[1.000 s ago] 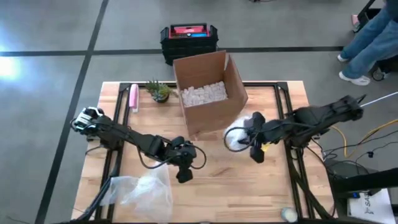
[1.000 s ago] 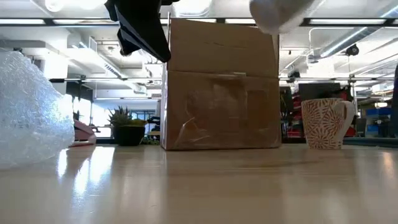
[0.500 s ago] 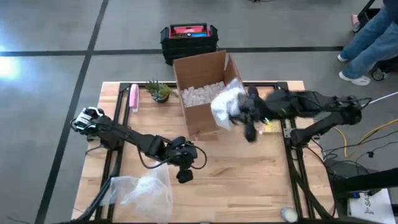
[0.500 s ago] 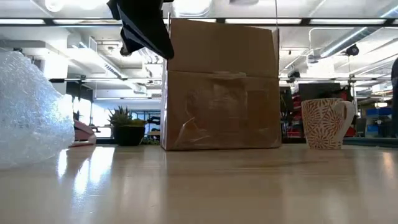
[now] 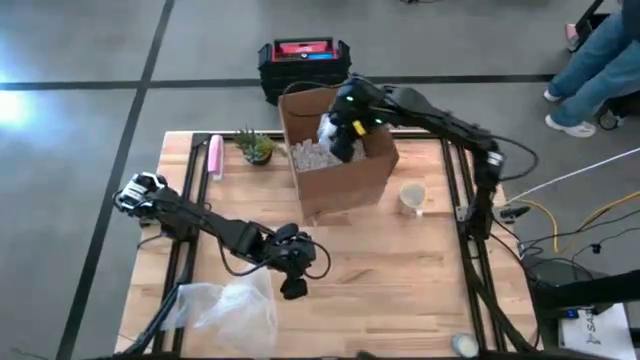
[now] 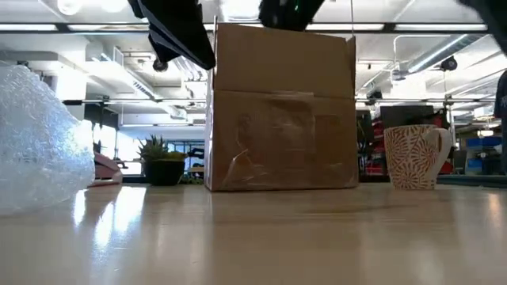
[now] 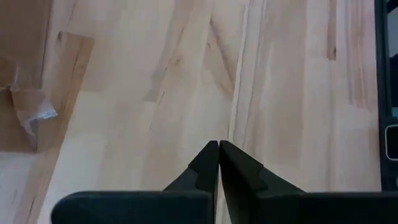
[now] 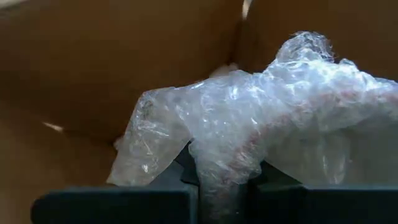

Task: Wrap mug
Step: Put the wrapped gray mug into the box, then prepare the bubble wrap

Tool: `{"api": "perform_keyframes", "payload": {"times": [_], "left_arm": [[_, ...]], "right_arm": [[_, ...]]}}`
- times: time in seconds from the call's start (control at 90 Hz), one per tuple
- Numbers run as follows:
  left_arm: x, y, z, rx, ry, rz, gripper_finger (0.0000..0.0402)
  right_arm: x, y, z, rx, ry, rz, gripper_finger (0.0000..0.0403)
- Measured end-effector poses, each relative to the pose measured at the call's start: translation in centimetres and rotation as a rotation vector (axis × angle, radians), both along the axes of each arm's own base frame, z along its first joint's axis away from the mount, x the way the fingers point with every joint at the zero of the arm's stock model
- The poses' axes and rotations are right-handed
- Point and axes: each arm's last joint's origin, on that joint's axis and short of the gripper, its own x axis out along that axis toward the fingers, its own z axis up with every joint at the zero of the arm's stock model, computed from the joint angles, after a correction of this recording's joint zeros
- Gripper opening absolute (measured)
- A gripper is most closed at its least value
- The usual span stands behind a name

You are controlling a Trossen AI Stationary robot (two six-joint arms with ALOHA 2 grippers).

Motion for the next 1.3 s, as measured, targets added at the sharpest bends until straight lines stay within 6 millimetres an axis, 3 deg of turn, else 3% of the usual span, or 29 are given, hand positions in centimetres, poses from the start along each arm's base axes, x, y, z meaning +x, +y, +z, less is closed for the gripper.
{"api": "perform_keyframes", "payload": {"times": [0.2, 0.422, 0.567, 0.733, 0.856, 1.056, 1.3], "left_arm": [[0.0, 0.1, 0.0, 0.049, -0.001, -0.063, 0.0000], [0.0, 0.2, 0.1, 0.099, -0.004, -0.129, 0.0000], [0.1, 0.3, 0.1, 0.108, -0.006, -0.135, 0.0000], [0.3, 0.5, 0.2, 0.113, -0.023, -0.130, 0.0000], [0.6, 1.3, 0.2, 0.137, -0.021, -0.135, 0.0000], [1.2, 3.5, 0.3, 0.225, -0.030, -0.033, 0.0000], [1.1, 5.7, -1.4, 0.352, -0.010, 0.112, 0.0000]], "right_arm": [[2.2, -1.3, -5.5, 0.146, 0.136, 0.033, 0.0019], [3.2, -1.7, -9.3, 0.222, 0.229, 0.044, 0.0039], [3.5, -1.7, -10.0, 0.240, 0.231, 0.075, 0.0084], [3.5, -1.7, -9.7, 0.227, 0.222, 0.087, 0.0162], [2.8, -1.3, -6.7, 0.227, 0.193, 0.067, 0.0209], [0.1, 1.0, 2.3, 0.116, 0.007, 0.105, 0.0254], [-7.2, 5.9, 12.0, -0.026, -0.227, 0.163, 0.0276]]}}
